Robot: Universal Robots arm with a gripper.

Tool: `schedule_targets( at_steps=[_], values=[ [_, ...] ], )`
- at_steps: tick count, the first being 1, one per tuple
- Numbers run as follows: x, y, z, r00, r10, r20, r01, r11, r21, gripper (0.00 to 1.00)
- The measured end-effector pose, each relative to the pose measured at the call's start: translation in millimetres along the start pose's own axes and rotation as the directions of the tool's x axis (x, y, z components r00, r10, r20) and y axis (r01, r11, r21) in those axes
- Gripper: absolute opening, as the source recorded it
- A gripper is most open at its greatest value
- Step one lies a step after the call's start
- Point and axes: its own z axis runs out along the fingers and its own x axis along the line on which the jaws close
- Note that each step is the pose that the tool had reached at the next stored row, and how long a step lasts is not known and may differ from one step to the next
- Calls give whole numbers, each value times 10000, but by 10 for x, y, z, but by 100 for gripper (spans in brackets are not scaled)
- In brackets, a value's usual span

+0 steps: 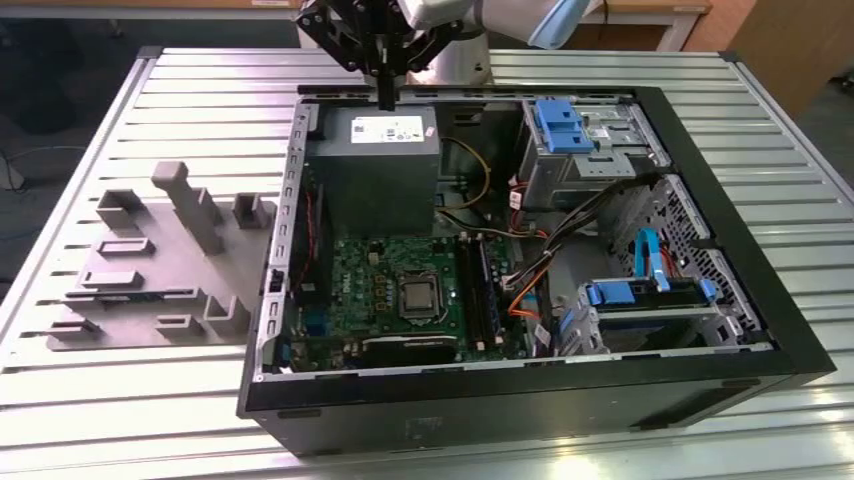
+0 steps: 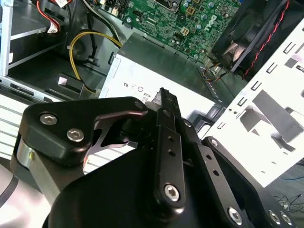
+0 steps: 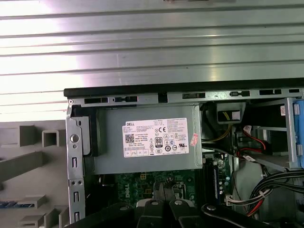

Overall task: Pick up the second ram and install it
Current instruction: 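Reach for the second ram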

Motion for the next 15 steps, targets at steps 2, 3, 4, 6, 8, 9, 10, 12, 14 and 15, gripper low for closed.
schedule_targets(
  at_steps=[2,3,4,6,8,9,10,12,14,15],
  values=[
    [11,-1,0,10000,-1,1,1,10000,-2,11],
    [18,-2,0,10000,-1,1,1,10000,-1,11],
    [25,-2,0,10000,-1,1,1,10000,-1,11],
    [40,-4,-1,10000,-2,0,2,10000,0,11],
    [64,-5,-1,10000,-2,1,2,10000,-1,11],
    [75,-6,-2,10000,-1,0,1,10000,-1,11],
    [87,-7,-2,10000,-2,1,2,10000,-1,11],
    [110,-9,-2,10000,-1,1,1,10000,-1,11],
    [135,-11,-3,10000,0,1,0,10000,-1,11],
    [148,-12,-3,10000,-1,1,1,10000,-1,11]
  ],
)
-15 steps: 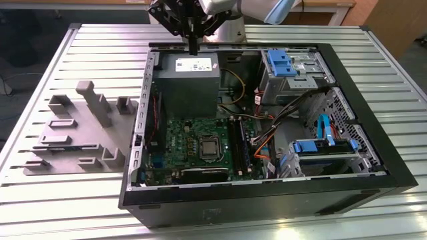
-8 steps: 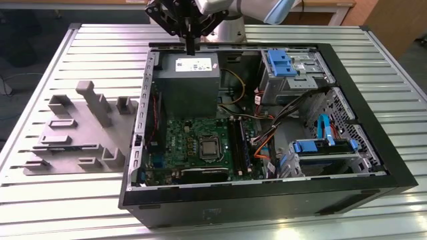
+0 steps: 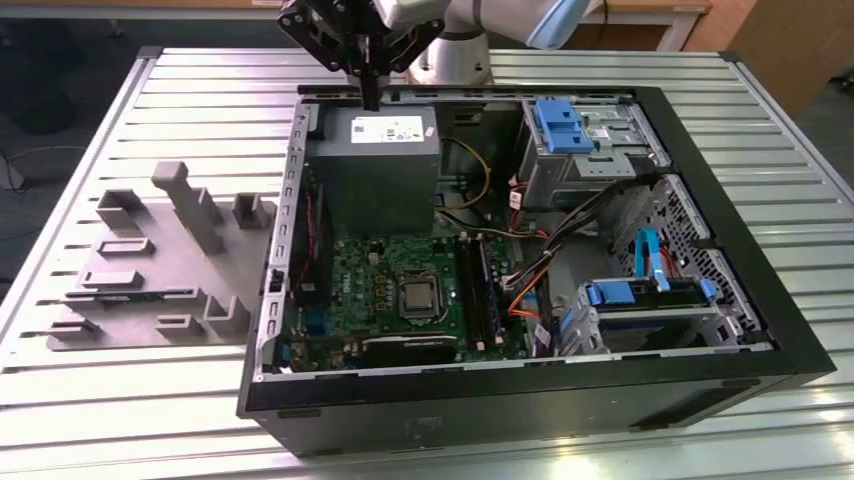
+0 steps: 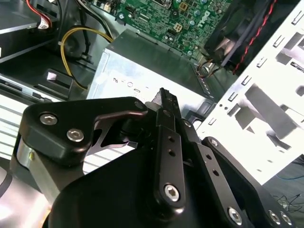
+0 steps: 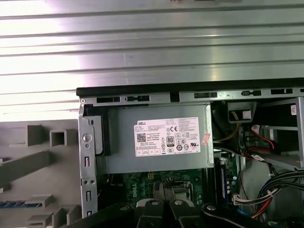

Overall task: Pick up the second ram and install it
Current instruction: 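Reach for the second ram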

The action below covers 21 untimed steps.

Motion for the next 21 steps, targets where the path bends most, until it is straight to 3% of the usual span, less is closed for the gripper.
schedule_targets(
  at_steps=[21],
  values=[
    [343,-26,-6,10000,0,0,0,10000,0,11]
  ],
)
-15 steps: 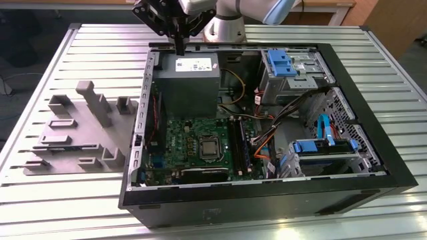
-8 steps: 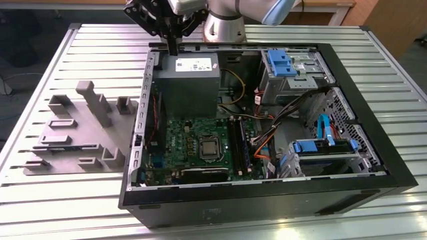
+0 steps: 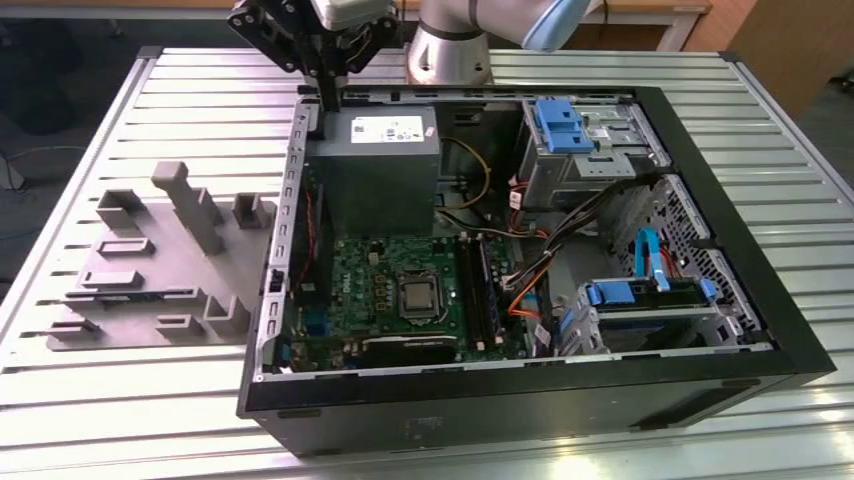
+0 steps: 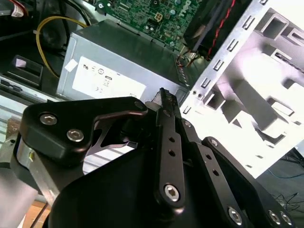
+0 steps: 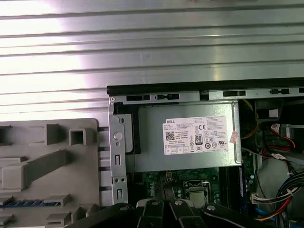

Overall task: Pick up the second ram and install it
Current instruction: 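Reach for the second ram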

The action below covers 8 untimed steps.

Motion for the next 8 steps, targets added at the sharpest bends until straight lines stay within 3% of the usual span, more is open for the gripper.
schedule_targets(
  at_steps=[8],
  values=[
    [139,-11,0,10000,0,0,0,10000,0,11]
  ],
)
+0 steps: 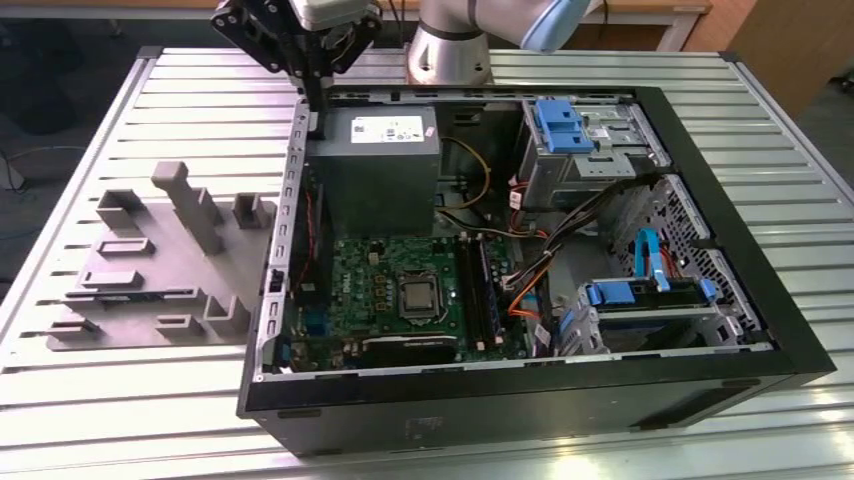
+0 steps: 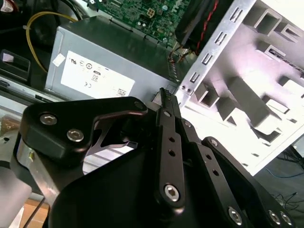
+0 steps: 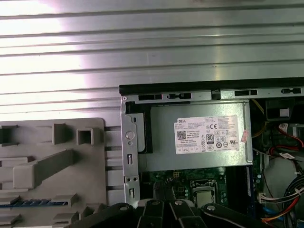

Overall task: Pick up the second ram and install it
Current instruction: 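Reach for the second ram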

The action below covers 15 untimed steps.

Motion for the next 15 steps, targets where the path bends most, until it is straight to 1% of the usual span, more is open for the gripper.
schedule_targets(
  at_steps=[15],
  values=[
    [275,-22,5,10000,-1,0,1,10000,0,11]
  ],
)
